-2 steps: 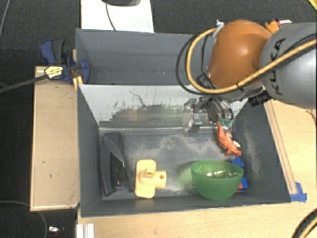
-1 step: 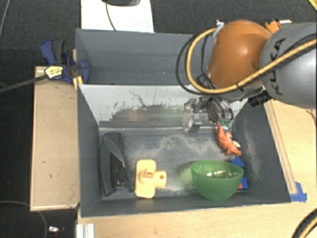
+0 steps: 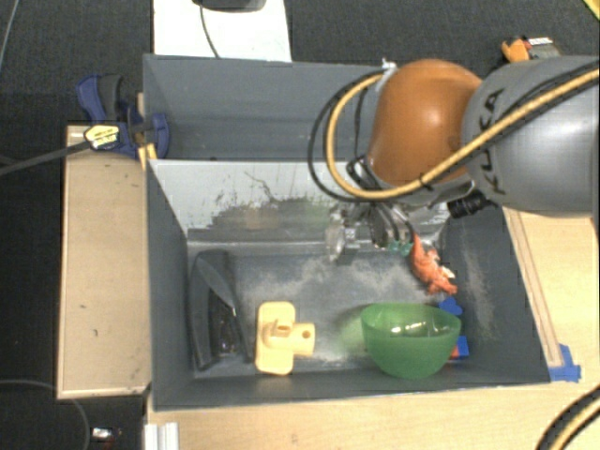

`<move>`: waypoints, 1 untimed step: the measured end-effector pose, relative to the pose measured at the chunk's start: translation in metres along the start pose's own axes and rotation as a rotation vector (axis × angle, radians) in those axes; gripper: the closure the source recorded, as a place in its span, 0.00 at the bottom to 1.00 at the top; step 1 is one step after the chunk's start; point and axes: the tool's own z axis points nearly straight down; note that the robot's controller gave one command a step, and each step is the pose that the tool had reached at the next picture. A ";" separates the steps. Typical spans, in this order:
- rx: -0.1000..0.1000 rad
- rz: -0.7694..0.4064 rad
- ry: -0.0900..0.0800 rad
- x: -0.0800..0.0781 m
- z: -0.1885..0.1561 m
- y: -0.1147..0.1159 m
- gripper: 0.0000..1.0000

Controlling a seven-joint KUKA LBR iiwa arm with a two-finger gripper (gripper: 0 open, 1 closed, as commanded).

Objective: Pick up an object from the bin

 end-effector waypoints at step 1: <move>0.000 0.035 -0.003 0.006 0.010 0.003 1.00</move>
Offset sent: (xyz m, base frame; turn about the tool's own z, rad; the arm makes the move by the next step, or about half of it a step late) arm 0.0098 0.0296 -0.0253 0.0505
